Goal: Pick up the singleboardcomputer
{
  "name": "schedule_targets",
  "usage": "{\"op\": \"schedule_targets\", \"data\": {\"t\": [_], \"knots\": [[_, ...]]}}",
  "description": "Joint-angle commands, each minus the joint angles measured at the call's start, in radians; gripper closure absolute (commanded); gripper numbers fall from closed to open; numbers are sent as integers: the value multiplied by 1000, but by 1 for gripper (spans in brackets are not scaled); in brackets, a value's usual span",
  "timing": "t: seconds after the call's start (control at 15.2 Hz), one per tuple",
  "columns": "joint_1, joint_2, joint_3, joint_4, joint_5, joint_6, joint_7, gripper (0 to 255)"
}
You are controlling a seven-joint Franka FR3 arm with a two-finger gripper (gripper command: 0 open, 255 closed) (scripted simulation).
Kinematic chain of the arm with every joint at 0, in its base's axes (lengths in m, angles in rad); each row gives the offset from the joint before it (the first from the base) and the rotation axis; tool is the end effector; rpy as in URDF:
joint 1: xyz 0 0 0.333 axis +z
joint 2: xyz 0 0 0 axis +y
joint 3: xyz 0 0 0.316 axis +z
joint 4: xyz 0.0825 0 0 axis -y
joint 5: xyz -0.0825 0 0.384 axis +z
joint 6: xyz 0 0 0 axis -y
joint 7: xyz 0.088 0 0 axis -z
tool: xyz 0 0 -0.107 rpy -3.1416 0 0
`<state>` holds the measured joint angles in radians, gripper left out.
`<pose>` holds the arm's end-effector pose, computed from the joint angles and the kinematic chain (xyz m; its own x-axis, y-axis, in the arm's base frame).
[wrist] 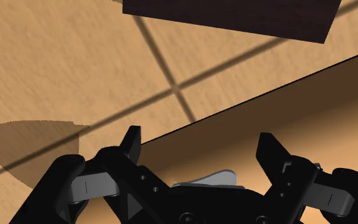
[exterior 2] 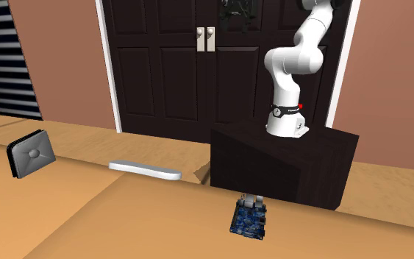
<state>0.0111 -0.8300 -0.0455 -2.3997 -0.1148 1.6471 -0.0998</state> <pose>0.3021 -0.0260 0.5902 0.9940 0.0860 0.0681 0.0798 -0.9929 0.0884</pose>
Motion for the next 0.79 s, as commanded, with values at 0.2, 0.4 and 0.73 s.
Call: {"op": "schedule_targets", "data": {"t": [0.2, 0.4, 0.73], "knots": [[22, 71, 28, -15, 23, 76, 28, 0], [43, 150, 56, -19, 44, 151, 54, 0], [75, 299, 102, -3, 72, 269, 95, 0]]}}
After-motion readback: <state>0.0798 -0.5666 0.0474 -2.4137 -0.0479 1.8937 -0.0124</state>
